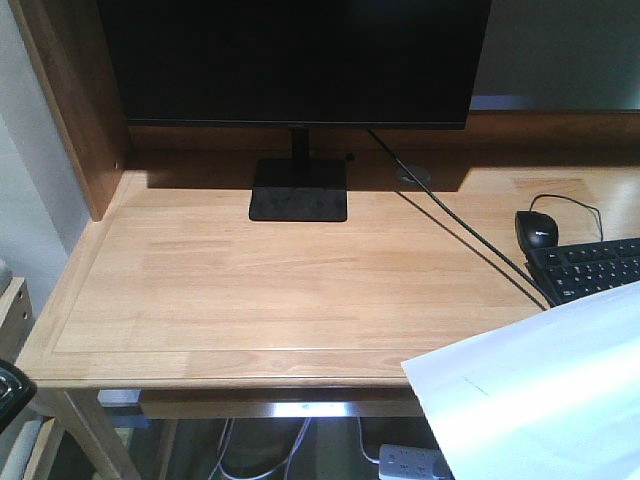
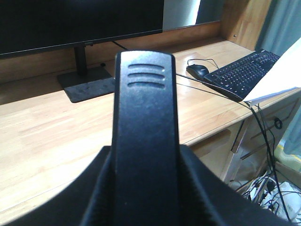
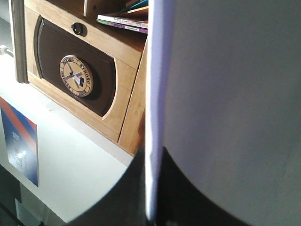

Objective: Grab stapler and paper to desk for stapling
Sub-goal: 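Stop at the desk edge with both items held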

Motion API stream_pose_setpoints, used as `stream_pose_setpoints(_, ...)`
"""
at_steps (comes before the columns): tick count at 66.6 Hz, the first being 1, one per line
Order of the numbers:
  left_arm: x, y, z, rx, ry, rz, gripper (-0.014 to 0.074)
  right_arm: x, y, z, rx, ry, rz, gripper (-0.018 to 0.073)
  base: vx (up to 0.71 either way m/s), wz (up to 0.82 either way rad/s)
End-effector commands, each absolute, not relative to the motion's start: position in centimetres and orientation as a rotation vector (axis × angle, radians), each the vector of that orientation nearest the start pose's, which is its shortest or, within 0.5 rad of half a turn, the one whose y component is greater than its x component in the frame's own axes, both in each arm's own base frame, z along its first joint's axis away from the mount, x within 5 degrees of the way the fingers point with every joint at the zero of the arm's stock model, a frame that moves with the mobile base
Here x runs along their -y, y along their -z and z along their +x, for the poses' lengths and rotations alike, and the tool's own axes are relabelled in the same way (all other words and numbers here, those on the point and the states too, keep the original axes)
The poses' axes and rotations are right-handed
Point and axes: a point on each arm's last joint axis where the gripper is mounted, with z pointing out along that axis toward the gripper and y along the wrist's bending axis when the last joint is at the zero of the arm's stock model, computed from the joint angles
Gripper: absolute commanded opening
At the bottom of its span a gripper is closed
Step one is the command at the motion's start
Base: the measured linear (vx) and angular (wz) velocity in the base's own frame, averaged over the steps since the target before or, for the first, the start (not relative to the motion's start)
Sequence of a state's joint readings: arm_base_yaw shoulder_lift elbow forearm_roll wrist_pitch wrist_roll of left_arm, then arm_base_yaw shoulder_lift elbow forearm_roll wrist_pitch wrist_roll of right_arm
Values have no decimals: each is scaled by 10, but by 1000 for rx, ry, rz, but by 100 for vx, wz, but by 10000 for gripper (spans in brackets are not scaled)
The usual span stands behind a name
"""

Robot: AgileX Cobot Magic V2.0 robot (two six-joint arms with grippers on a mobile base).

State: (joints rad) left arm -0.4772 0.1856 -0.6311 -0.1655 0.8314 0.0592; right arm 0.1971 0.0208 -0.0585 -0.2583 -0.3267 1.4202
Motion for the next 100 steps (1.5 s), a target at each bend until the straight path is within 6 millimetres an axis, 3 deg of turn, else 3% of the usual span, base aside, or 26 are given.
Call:
stream_pose_setpoints(1,20,-352,15,-1705,515,432,-7,-17,-272,40,-1055,-1282,447,-2,4,1)
stream_pose_setpoints(100,20,-352,15,-1705,515,432,-7,-17,-272,40,-1055,-1282,447,-2,3,0)
